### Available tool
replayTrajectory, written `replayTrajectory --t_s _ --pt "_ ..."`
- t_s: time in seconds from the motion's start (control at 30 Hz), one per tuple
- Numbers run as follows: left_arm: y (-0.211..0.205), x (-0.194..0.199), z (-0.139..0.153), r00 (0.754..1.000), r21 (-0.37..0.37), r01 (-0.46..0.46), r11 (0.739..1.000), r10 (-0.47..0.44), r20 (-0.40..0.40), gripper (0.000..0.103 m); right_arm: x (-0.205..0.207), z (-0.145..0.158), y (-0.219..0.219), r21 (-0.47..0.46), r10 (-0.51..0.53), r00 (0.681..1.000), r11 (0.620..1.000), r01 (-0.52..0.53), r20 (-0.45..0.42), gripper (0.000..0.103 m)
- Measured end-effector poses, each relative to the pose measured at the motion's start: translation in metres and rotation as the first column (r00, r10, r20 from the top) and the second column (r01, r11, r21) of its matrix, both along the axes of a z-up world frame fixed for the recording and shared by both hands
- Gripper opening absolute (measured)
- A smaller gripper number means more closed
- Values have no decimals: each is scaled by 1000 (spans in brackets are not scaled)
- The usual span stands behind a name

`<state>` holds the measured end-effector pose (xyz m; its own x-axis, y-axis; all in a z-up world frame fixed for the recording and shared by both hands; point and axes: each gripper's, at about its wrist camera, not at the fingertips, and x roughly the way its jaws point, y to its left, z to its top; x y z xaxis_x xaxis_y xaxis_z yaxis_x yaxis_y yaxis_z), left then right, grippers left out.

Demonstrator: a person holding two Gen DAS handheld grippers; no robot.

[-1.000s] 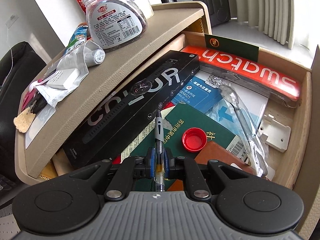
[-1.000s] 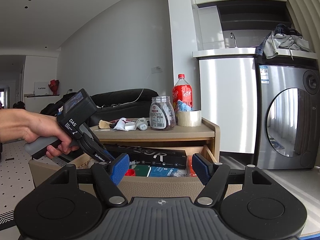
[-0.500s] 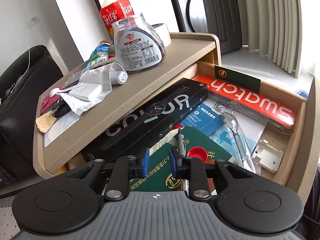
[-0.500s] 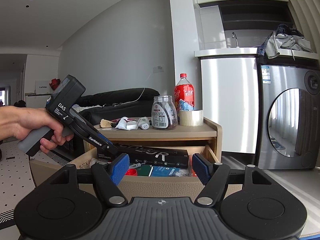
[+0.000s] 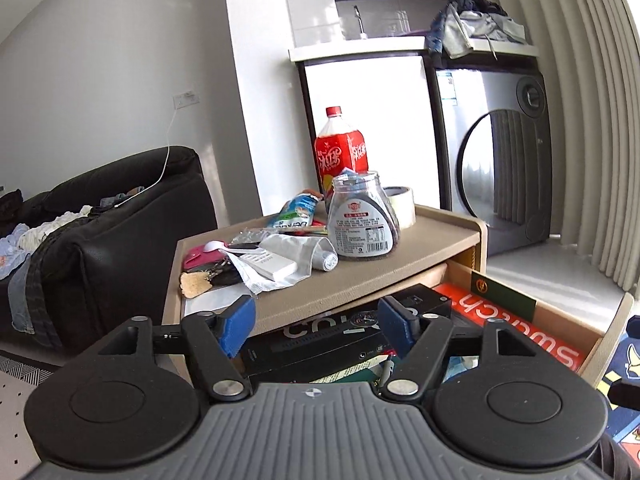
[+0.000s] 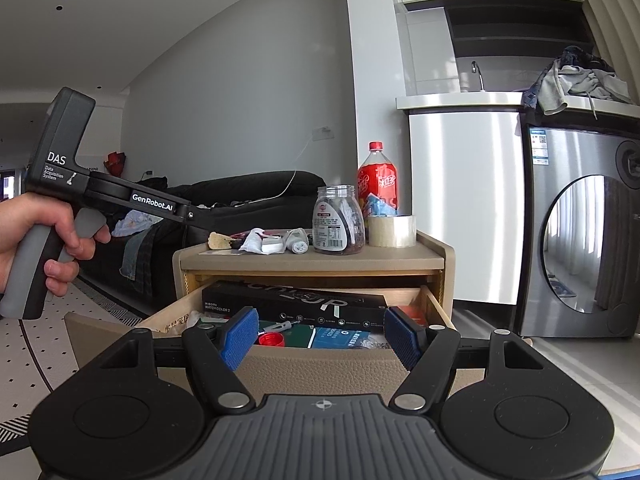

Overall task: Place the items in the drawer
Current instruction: 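Withdraw the open left gripper up and away from the drawer, then move the right gripper to the drawer front and close on its knob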

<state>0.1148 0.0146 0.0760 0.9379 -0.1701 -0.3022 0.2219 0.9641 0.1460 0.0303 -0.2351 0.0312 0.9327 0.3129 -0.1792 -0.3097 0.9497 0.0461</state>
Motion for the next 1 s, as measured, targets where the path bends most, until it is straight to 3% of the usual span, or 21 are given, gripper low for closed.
replayTrajectory --t_s 0.17,0.3,0.47,0.83,1.0 --pt "16 -29 1 994 -105 -86 991 92 59 92 1 0 1 -4 -3 1000 1000 3 -3 73" --pt "21 -50 -4 983 -157 -141 977 157 90 97 1 0 4 -8 -8 1000 1000 8 -10 73" --pt "16 -73 -15 965 -149 -201 968 222 142 103 -1 1 8 -14 -18 1000 1000 18 -14 73" --pt "12 -119 -55 930 -174 -302 937 330 164 103 -5 -3 17 -18 -27 999 1000 26 -43 73" --pt "9 -134 -68 930 -173 -304 937 331 157 103 -7 -7 22 -16 -33 998 999 33 -60 73"
